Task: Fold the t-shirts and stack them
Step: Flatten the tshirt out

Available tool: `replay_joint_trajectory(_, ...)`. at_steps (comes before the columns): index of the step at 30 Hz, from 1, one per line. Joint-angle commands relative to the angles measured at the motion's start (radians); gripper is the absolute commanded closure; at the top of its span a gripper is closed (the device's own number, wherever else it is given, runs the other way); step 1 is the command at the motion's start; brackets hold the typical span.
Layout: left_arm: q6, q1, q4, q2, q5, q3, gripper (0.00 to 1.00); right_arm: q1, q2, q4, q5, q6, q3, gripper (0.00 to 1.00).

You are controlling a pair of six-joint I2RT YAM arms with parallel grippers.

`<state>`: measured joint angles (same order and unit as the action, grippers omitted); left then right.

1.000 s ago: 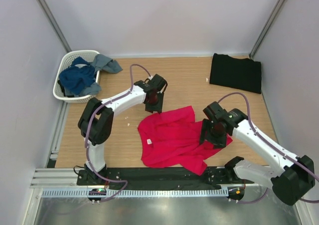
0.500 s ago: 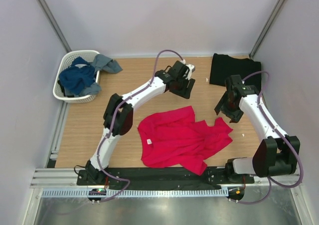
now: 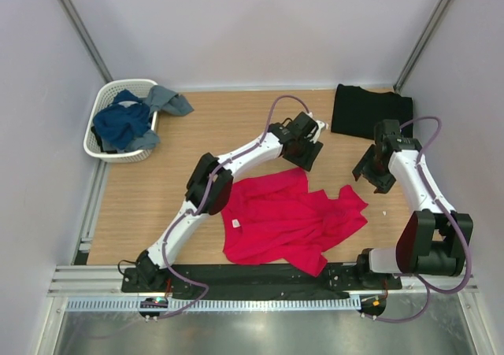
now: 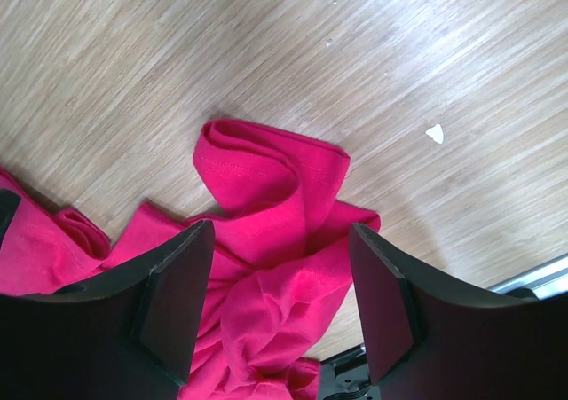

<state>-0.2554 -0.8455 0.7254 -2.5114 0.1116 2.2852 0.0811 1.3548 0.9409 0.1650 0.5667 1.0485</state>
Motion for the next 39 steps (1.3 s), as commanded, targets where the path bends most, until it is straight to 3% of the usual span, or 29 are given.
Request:
replay_joint_trajectory(1,-0.004,-0.012,0.016,-0.012,-0.021,0.042,0.42,0.003,-0.011,-0.036,-0.022,-0.039,-0.002,0.33)
replay_joint_trajectory(12,-0.013,-0.026,0.035,-0.061,-0.076,0.05,0.52,0.005,-0.017,-0.059,-0.059,-0.045,-0.034,0.36)
replay_joint_trajectory(15,-0.028,-0.029,0.037,-0.067,-0.066,0.049,0.67,0.005,-0.013,-0.063,-0.058,-0.045,-0.033,0.37)
replay_joint_trajectory(16,-0.034,-0.029,0.037,-0.066,-0.076,0.048,0.78,0.005,-0.01,-0.065,-0.055,-0.045,-0.036,0.39)
replay_joint_trajectory(21,-0.054,-0.026,0.022,-0.015,-0.159,0.051,1.0,0.003,-0.006,-0.111,-0.087,-0.056,-0.061,0.41)
replay_joint_trajectory(26,-0.146,0.028,-0.017,0.109,-0.222,-0.004,1.0,-0.01,0.015,-0.178,-0.145,-0.071,-0.094,0.46)
replay_joint_trajectory(39,-0.266,0.171,-0.121,0.489,-0.297,-0.527,1.0,-0.263,0.159,-0.321,-0.19,-0.073,-0.036,0.49)
